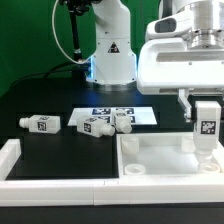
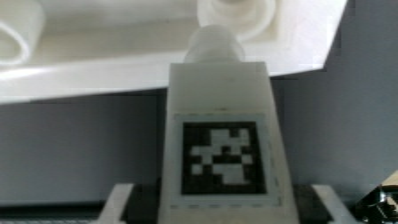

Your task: Assemble one leg

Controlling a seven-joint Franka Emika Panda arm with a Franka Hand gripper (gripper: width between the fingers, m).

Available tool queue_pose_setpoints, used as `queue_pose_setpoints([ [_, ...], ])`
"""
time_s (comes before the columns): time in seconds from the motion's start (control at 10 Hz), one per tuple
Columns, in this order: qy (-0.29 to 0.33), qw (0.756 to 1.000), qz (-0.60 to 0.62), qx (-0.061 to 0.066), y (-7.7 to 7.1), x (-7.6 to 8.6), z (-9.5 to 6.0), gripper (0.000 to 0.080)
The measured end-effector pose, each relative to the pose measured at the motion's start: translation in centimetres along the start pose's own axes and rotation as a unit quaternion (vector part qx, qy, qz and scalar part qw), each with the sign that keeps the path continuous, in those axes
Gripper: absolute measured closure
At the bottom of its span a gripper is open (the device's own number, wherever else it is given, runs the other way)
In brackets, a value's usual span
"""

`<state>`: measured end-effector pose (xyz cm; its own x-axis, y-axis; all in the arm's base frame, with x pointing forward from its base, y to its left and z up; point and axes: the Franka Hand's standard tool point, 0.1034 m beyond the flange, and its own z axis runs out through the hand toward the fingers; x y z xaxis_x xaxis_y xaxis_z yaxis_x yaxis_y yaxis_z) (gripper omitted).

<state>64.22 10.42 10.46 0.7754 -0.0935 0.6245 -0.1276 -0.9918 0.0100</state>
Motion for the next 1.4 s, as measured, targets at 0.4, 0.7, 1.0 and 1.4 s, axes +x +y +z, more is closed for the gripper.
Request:
queue_pose_setpoints([
  [0.4,-0.007,1.000,-0.009,0.004,-1.2,-1.2,0.4,0.0514],
  [0.7,-0.006,1.000,-0.014,0.003,-1.2,-2.0,0.8,0.0514],
  [1.0,-0.002,1.000,-0.020,-0.002,-0.9,-2.5,1.4,0.0512],
  [1.4,0.008,1.000,-0.025,-0.004,-0.5,-2.3,1.5,0.0512],
])
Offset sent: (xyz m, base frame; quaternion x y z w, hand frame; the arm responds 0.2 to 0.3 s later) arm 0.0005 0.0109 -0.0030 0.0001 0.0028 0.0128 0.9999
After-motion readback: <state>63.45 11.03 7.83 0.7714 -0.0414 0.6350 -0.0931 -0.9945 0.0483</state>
